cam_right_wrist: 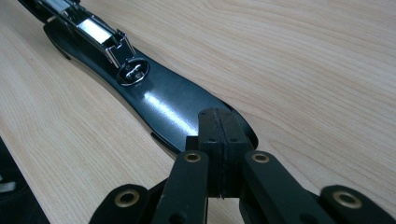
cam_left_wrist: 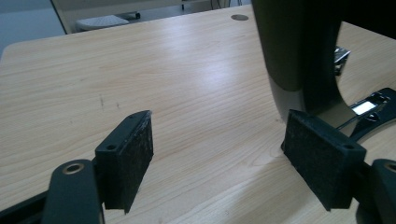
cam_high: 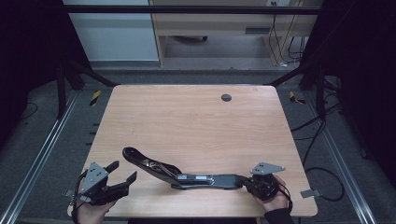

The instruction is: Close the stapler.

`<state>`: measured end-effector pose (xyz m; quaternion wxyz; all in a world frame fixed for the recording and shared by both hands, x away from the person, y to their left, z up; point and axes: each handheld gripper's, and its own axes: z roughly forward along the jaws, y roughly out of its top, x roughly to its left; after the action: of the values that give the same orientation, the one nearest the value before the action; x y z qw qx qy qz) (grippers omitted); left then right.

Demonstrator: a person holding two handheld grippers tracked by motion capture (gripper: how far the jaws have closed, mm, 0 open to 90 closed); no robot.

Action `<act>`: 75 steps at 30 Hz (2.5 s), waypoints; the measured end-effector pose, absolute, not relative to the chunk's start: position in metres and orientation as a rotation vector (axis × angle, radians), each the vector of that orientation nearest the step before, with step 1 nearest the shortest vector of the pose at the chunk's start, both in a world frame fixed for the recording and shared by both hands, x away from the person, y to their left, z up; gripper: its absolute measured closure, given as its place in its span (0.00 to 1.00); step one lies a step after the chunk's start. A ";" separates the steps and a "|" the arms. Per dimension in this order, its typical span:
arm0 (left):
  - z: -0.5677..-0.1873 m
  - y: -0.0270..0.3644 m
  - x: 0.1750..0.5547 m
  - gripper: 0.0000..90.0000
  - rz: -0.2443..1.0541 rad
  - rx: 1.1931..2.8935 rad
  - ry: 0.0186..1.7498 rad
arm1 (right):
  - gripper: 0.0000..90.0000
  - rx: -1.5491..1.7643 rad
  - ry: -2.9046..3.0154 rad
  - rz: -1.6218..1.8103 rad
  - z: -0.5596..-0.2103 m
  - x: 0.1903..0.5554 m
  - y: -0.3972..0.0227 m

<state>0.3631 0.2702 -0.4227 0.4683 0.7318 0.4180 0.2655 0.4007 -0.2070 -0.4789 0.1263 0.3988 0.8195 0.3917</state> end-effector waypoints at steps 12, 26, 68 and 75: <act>-0.416 0.259 0.355 0.25 0.619 1.811 0.968 | 1.00 1.120 2.386 1.158 -0.479 0.402 -0.203; -0.401 0.247 0.359 0.28 0.622 1.757 0.941 | 1.00 1.149 2.362 1.193 -0.479 0.404 -0.201; -0.382 0.223 0.377 0.59 0.611 1.724 0.925 | 1.00 1.147 2.456 1.121 -0.488 0.409 -0.191; -0.378 0.214 0.377 0.60 0.623 1.731 0.907 | 1.00 1.147 2.457 1.130 -0.488 0.409 -0.191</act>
<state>0.3768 0.2140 -0.3776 0.5188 0.7214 0.3781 0.2597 0.4093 -0.1909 -0.4882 0.1018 0.3885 0.8320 0.3828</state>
